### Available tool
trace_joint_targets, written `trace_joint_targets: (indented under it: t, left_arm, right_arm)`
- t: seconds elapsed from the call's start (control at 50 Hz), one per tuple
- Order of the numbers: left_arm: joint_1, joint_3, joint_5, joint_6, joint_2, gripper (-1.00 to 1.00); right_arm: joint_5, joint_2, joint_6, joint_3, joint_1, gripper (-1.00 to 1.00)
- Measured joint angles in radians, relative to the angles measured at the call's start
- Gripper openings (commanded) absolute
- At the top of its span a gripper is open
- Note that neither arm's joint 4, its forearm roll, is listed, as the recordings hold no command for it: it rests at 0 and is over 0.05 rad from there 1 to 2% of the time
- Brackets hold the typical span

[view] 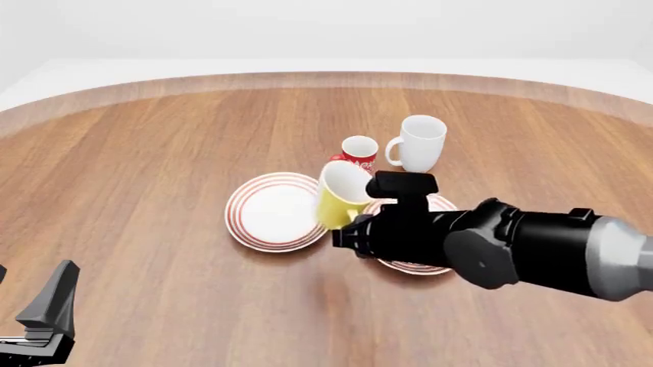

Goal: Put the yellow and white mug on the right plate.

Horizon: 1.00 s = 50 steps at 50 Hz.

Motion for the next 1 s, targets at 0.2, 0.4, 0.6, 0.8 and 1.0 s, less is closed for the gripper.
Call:
trace_joint_targets:
  t: [0.2, 0.4, 0.6, 0.8, 1.0]
  left_arm:
    - [0.000, 0.000, 0.000, 0.000, 0.000, 1.00]
    - [0.000, 0.000, 0.000, 0.000, 0.000, 1.00]
    - [0.000, 0.000, 0.000, 0.000, 0.000, 1.00]
    - [0.000, 0.000, 0.000, 0.000, 0.000, 1.00]
    - [0.000, 0.000, 0.000, 0.000, 0.000, 1.00]
  right_arm:
    - [0.031, -0.039, -0.062, -0.004, -0.082, -1.00]
    - [0.044, -0.087, -0.144, 0.016, -0.181, -1.00]
    - [0.021, -0.105, -0.215, 0.050, -0.278, -1.00]
    - [-0.014, -0.101, -0.251, 0.092, -0.348, -1.00]
    - [-0.065, -0.077, -0.257, 0.136, -0.390, -1.00]
